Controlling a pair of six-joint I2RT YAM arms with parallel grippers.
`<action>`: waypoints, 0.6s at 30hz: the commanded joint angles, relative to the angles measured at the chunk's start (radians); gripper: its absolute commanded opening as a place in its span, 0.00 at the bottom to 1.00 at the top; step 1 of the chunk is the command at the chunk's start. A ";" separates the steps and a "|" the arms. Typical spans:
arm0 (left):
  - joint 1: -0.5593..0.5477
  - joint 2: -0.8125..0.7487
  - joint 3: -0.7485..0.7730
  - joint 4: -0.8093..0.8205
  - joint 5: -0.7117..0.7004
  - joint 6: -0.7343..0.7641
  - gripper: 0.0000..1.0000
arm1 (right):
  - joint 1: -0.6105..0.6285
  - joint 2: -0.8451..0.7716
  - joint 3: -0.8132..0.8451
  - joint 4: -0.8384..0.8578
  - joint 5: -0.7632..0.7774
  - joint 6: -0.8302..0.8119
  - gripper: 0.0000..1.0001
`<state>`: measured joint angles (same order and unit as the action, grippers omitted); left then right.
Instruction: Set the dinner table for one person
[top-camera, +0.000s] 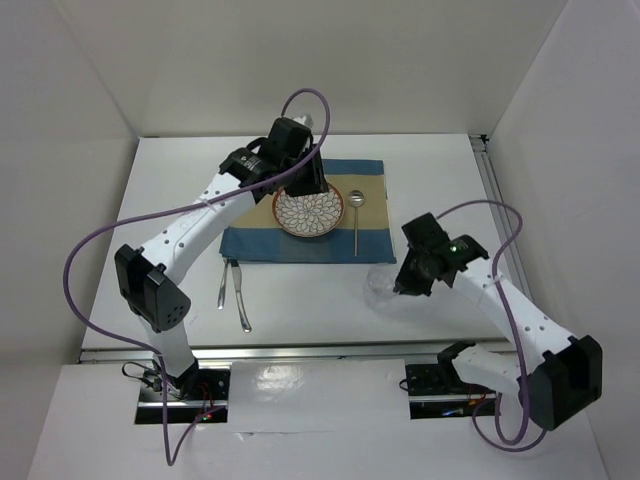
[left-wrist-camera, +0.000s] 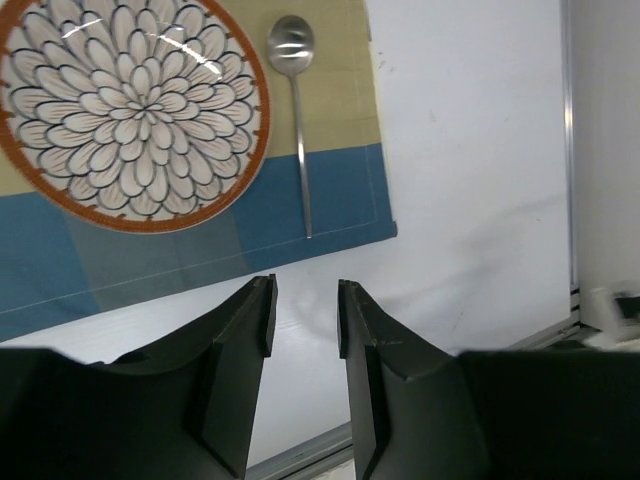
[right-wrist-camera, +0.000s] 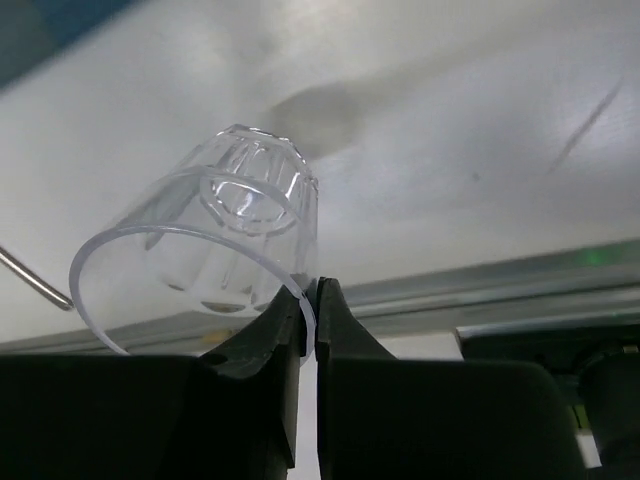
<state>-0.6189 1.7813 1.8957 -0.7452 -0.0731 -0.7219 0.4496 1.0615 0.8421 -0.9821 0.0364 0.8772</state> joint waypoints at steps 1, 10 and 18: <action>0.048 -0.060 0.013 -0.046 -0.013 0.045 0.48 | 0.009 0.084 0.263 0.002 0.158 -0.067 0.00; 0.154 -0.197 -0.133 -0.108 -0.135 0.064 0.52 | -0.136 0.664 0.894 0.115 0.194 -0.432 0.00; 0.248 -0.310 -0.341 -0.128 -0.110 0.055 0.55 | -0.238 1.197 1.506 0.102 0.148 -0.461 0.00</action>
<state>-0.3931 1.5188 1.6226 -0.8627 -0.1905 -0.6804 0.2253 2.1696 2.2059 -0.8875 0.1951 0.4530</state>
